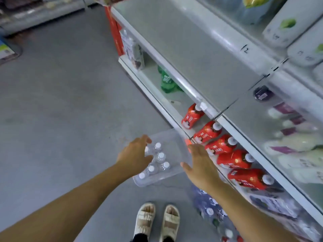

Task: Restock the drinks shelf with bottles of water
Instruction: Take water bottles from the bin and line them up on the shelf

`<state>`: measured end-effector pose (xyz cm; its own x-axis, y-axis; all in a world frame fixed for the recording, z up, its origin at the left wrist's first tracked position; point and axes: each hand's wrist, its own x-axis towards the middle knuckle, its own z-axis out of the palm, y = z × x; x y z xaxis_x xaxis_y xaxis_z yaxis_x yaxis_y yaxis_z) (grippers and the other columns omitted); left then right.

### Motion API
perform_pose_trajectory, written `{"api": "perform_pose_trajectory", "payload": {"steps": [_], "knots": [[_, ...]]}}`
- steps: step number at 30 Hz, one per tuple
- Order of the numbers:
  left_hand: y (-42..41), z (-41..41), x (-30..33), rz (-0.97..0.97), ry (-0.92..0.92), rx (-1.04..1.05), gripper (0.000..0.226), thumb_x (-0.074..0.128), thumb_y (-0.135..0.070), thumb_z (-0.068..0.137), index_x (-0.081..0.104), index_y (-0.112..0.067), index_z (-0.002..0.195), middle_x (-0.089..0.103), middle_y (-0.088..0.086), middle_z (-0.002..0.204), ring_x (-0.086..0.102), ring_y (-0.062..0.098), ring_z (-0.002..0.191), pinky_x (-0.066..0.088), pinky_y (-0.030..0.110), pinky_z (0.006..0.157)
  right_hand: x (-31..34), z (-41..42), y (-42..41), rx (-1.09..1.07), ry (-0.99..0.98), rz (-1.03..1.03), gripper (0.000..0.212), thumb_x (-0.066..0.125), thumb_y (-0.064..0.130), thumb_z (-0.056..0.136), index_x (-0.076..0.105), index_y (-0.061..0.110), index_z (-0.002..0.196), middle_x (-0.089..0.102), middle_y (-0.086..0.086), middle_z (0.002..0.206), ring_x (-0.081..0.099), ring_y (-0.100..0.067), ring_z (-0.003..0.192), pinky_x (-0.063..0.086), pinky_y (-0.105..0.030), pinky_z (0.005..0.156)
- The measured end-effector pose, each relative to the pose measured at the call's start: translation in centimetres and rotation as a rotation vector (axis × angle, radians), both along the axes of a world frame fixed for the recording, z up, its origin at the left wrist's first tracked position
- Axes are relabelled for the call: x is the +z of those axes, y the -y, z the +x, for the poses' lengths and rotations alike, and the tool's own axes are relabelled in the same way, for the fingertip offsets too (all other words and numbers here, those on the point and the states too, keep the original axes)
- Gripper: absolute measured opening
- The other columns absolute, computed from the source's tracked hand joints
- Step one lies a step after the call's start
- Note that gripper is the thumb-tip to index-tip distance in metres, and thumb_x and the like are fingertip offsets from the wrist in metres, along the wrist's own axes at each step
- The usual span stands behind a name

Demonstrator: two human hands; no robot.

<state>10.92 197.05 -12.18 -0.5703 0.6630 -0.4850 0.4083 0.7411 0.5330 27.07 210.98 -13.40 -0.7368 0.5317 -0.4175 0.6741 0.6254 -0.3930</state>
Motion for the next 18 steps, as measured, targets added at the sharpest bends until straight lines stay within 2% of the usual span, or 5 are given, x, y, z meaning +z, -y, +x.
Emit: {"api": "perform_pose_trajectory", "payload": {"steps": [8, 14, 18], "knots": [[1.0, 2.2, -14.6, -0.081, 0.041, 0.087, 0.046, 0.067, -0.021, 0.080, 0.048, -0.018, 0.123, 0.058, 0.005, 0.120, 0.058, 0.026, 0.106, 0.049, 0.042, 0.089, -14.7, 0.5, 0.5, -0.002, 0.078, -0.106, 0.059, 0.056, 0.030, 0.092, 0.032, 0.007, 0.141, 0.035, -0.011, 0.143, 0.033, -0.026, 0.133, 0.031, -0.032, 0.104], [1.0, 2.8, -24.2, -0.125, -0.014, 0.071, 0.048, 0.064, -0.021, 0.082, 0.045, -0.018, 0.126, 0.054, 0.004, 0.127, 0.054, 0.025, 0.112, 0.047, 0.038, 0.090, -25.7, 0.0, 1.3, -0.049, 0.086, -0.178, 0.060, 0.062, 0.026, 0.089, 0.036, 0.005, 0.139, 0.041, -0.013, 0.139, 0.038, -0.028, 0.130, 0.031, -0.032, 0.102], [0.5, 2.9, -29.2, -0.168, -0.073, 0.030, 0.049, 0.063, -0.023, 0.084, 0.043, -0.020, 0.128, 0.049, 0.002, 0.130, 0.052, 0.023, 0.112, 0.045, 0.035, 0.085, -32.2, -0.8, 1.5, -0.089, 0.076, -0.195, 0.063, 0.066, 0.026, 0.086, 0.037, 0.006, 0.138, 0.043, -0.012, 0.136, 0.041, -0.028, 0.127, 0.031, -0.032, 0.101]]}}
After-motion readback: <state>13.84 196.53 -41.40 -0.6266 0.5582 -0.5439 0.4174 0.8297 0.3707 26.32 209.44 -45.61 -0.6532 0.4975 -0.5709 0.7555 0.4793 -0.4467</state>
